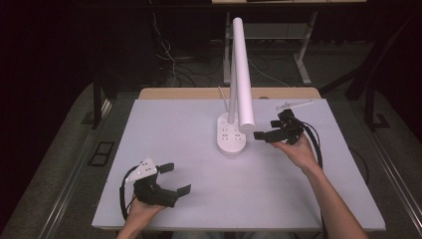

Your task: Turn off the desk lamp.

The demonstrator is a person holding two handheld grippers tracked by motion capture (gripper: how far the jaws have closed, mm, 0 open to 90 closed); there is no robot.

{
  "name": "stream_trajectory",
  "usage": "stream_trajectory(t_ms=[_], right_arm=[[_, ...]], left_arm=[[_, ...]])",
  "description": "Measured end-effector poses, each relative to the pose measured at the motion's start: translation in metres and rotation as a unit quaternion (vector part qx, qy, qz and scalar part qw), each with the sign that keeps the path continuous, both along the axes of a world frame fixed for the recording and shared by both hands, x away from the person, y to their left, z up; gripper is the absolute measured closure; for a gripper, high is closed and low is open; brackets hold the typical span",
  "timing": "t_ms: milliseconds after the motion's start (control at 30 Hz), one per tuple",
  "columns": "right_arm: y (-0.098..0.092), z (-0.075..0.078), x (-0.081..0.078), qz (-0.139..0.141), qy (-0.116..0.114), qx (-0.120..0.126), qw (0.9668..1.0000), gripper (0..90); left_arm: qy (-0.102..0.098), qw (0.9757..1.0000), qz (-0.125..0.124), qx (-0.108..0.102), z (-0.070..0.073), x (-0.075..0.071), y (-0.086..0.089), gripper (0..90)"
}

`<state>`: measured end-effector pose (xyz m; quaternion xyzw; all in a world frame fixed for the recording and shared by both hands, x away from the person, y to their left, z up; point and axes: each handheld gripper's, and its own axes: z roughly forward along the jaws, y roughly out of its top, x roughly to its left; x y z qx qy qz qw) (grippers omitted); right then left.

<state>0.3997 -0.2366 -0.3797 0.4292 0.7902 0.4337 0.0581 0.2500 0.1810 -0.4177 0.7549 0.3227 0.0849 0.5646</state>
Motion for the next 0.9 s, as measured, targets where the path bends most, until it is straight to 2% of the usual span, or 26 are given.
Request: stream_trajectory(t_ms=[233,567,700,900], right_arm=[[-0.013,0.005,-0.032,0.005,-0.018,0.021,0.9996,0.6],[-0.026,0.009,-0.070,0.008,-0.029,0.037,0.9989,0.6],[-0.032,0.004,-0.084,0.010,-0.033,0.036,0.9988,0.6],[-0.044,-0.012,-0.109,-0.003,-0.039,0.031,0.9987,0.6]], left_arm=[[-0.001,1.0000,-0.002,0.001,0.000,0.000,0.000,0.0],[-0.001,1.0000,0.000,0.001,0.000,0.000,0.000,0.0],[-0.002,1.0000,0.000,0.002,0.000,0.000,0.001,0.0],[-0.004,1.0000,0.000,0.004,0.001,-0.001,0.001,0.0]])
